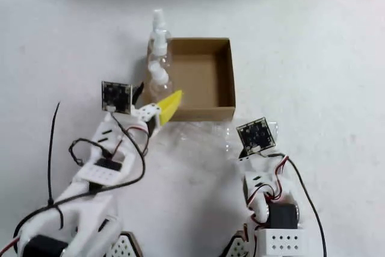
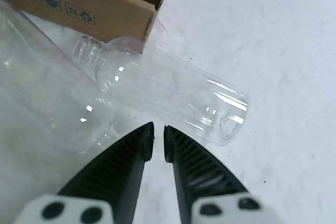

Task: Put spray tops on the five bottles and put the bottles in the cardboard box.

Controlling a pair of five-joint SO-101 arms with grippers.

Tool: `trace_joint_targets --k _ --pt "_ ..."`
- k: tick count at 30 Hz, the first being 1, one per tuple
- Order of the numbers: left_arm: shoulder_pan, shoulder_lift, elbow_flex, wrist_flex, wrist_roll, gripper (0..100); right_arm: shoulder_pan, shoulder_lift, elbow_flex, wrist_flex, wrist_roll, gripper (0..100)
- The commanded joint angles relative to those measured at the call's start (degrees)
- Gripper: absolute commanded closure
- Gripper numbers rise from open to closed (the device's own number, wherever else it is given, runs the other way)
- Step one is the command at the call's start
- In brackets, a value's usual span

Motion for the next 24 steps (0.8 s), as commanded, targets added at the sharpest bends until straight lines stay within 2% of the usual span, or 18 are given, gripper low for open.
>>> trace_joint_targets --k 1,6,12,24 --pt "0.31 -7.6 2.81 0.7 -0.7 67 0.48 -0.22 0.53 0.4 0.7 98.2" --pt "0.31 -17.1 9.49 2.55 -5.45 67 0.48 -0.22 0.53 0.4 0.7 98.2" --pt "-3.12 -27.3 10.2 19.78 -6.51 67 0.57 -0.13 0.53 0.48 0.7 98.2" --pt "-14.46 -52.26 13.45 47.12 -6.24 67 0.57 -0.22 0.53 0.4 0.7 98.1"
